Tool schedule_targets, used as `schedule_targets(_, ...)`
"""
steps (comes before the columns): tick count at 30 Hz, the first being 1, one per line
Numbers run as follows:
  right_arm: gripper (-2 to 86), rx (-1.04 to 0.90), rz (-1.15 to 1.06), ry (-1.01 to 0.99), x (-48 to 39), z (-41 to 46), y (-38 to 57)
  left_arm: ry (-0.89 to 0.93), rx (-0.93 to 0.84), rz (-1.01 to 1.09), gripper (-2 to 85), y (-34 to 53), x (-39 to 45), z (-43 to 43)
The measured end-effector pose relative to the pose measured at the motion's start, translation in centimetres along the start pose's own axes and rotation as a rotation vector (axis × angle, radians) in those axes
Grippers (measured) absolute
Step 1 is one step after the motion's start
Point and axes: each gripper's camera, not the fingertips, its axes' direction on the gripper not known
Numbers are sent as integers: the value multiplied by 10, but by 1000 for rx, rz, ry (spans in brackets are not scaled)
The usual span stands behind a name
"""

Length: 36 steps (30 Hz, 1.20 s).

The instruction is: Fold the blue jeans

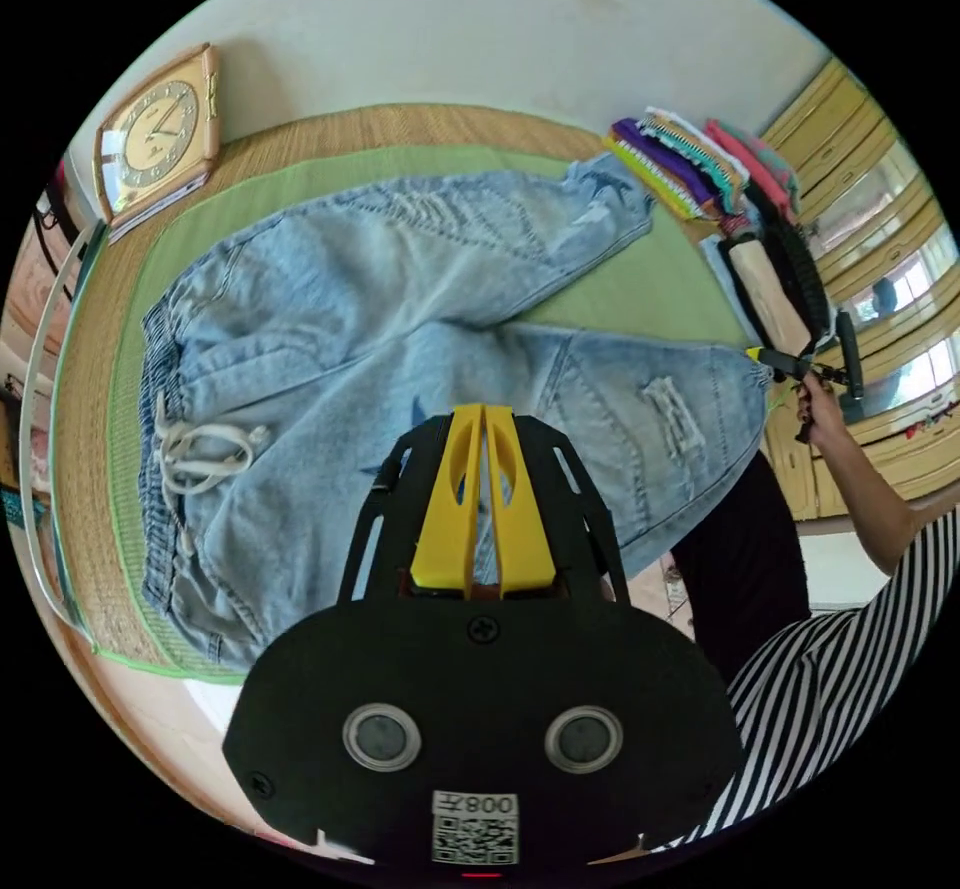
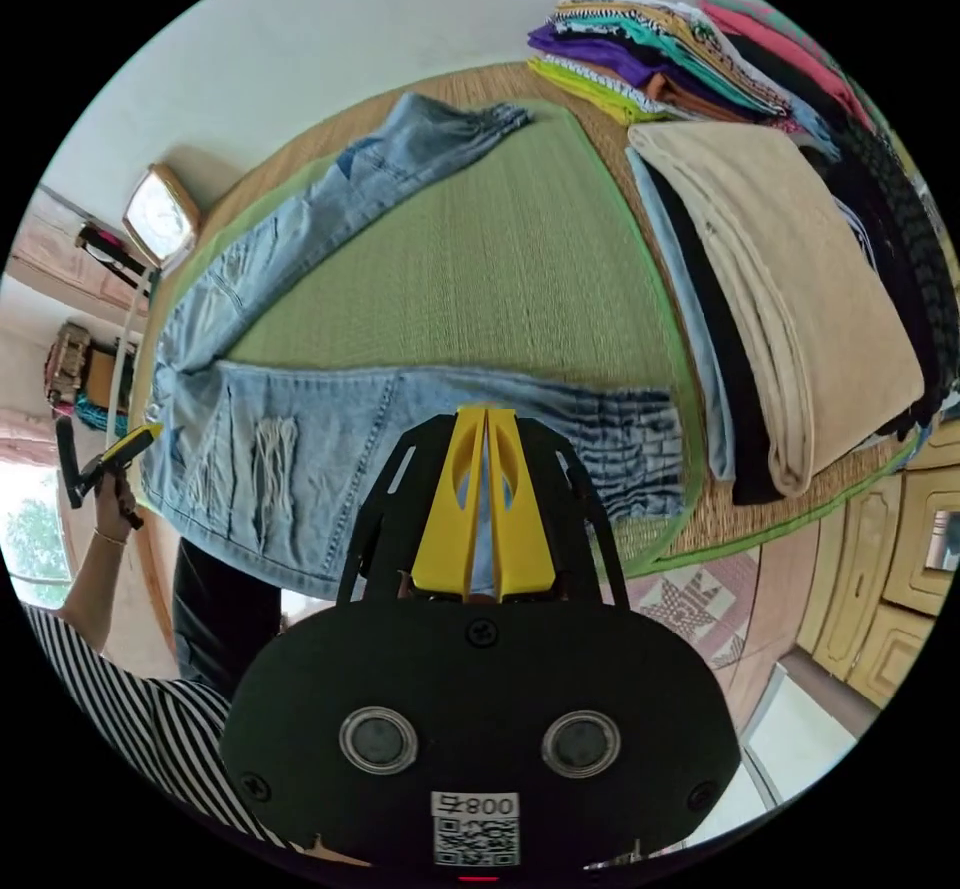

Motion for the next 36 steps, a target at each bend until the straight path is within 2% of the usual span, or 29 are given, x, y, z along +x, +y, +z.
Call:
schedule_targets(2, 0, 35, -13, -59, 1, 0, -26, 18, -2, 33, 1, -24, 10, 18)
schedule_targets(4, 1, 68, -58, -86, -4, 6, -71, -38, -12, 72, 0, -55, 22, 45)
schedule_targets(11, 1, 25, -162, -17, -26, 42, -200, -90, -171, 48, 0, -98, 22, 124)
schedule_targets(13, 1, -36, -180, 41, -28, 63, -227, -89, -150, 47, 0, -96, 23, 137)
schedule_targets(16, 1, -163, -204, 106, -20, 93, -237, -82, -133, 55, 0, -97, 26, 148)
schedule_targets(23, 1, -167, -191, 12, 20, 73, -191, -80, -176, 92, 1, -109, 34, 169)
schedule_targets(28, 1, -133, -189, 75, 45, 49, -152, -80, -197, 100, 0, -115, 41, 183)
schedule_targets(31, 0, -78, -145, 47, 58, 41, -159, -97, -200, 94, 0, -120, 45, 193)
schedule_targets(34, 0, -112, -101, 76, 76, 54, -174, -97, -194, 85, 1, -124, 48, 202)
schedule_targets(36, 0, -89, -39, 13, 91, 52, -180, -89, -196, 73, 1, -127, 48, 207)
